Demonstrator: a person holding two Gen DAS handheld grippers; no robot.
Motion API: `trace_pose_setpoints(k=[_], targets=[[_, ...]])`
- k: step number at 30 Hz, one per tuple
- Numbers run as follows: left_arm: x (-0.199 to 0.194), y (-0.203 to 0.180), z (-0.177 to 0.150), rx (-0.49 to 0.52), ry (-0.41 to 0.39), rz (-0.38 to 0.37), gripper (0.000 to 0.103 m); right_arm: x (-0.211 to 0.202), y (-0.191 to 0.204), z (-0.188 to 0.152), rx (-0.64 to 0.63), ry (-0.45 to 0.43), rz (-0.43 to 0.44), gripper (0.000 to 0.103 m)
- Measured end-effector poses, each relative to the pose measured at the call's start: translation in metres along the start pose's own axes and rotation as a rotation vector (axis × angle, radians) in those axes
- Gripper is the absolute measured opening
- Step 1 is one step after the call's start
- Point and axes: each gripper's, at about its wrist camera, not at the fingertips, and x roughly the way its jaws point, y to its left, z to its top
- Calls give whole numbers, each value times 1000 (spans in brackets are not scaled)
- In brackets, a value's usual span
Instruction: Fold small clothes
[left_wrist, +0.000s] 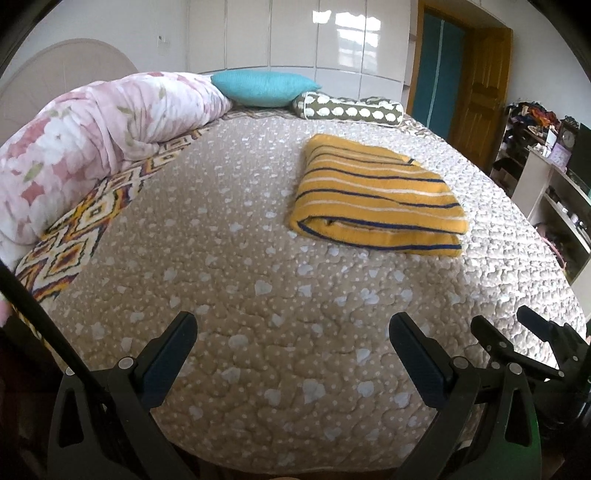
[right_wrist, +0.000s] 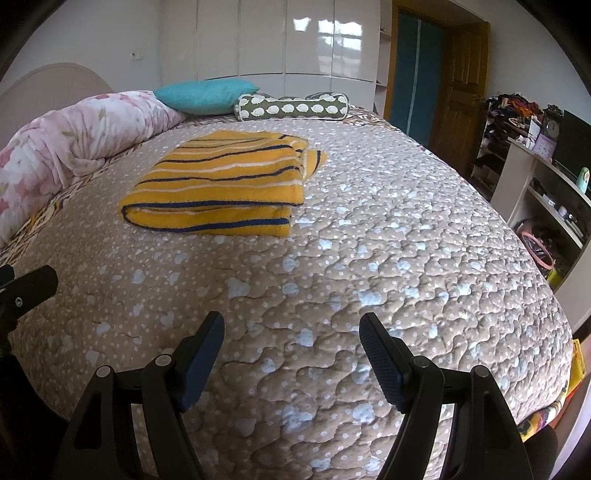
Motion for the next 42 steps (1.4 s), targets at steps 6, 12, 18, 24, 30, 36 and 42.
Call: trace_pose_setpoints(k=[6, 12, 18, 24, 30, 36, 42], targets=[[10, -1, -3, 3, 44, 13, 103, 3, -1, -1, 0, 9, 5, 80], [19, -2, -6, 7, 84, 7, 103, 4, -1, -1, 0, 12, 7, 80], [21, -3, -7, 5, 93, 7, 103, 5, -1, -2, 5, 11, 7, 81], [25, -2, -9, 2, 111, 1, 103, 4, -1, -2, 1, 8, 10, 81], [26, -2, -10, 3, 115, -1, 103, 3, 1, -2, -3, 4, 15, 81], [26, -2, -11, 5, 114, -4, 103, 3, 2, -2, -2, 6, 18, 81], [23, -4, -10, 14, 102, 9, 103, 2, 3, -1, -6, 2, 26, 81]])
